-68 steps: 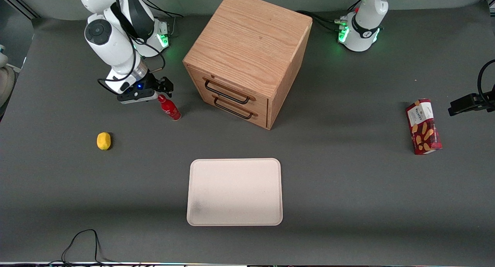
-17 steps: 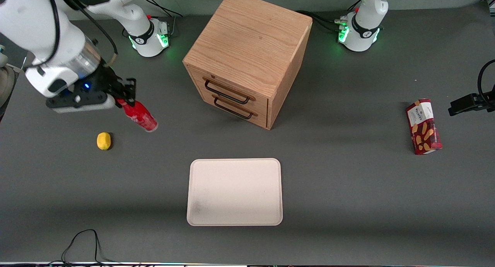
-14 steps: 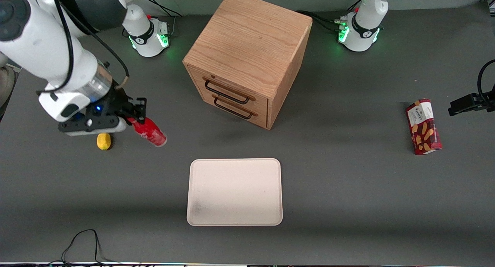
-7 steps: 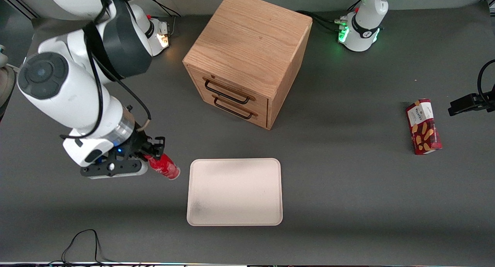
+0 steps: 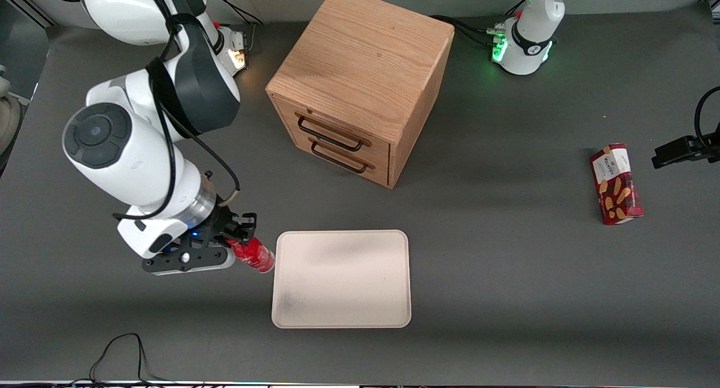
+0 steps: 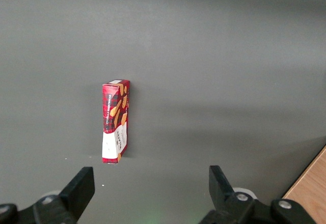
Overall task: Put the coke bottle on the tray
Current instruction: 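Set the bottle upright on the tray and open the right gripper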
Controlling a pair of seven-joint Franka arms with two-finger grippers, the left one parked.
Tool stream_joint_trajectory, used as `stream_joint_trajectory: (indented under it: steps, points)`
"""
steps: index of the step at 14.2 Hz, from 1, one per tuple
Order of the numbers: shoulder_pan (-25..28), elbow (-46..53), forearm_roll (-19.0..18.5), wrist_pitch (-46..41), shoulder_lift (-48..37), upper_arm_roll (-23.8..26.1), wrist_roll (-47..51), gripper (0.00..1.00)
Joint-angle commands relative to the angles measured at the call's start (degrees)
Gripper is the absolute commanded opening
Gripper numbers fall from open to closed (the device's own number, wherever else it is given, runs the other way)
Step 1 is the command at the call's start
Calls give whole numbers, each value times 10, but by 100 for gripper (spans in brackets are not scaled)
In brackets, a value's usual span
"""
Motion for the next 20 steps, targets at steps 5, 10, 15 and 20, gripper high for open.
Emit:
stream_joint_trajectory:
  steps: [5, 10, 15, 20]
  points:
    - [-8, -16, 17, 56, 61, 3, -9, 0]
    - [-13, -35, 62, 100, 107, 1, -12, 0]
    - [-14, -75, 58, 160, 113, 1, -13, 0]
    - [-14, -76, 55, 175, 127, 0, -15, 0]
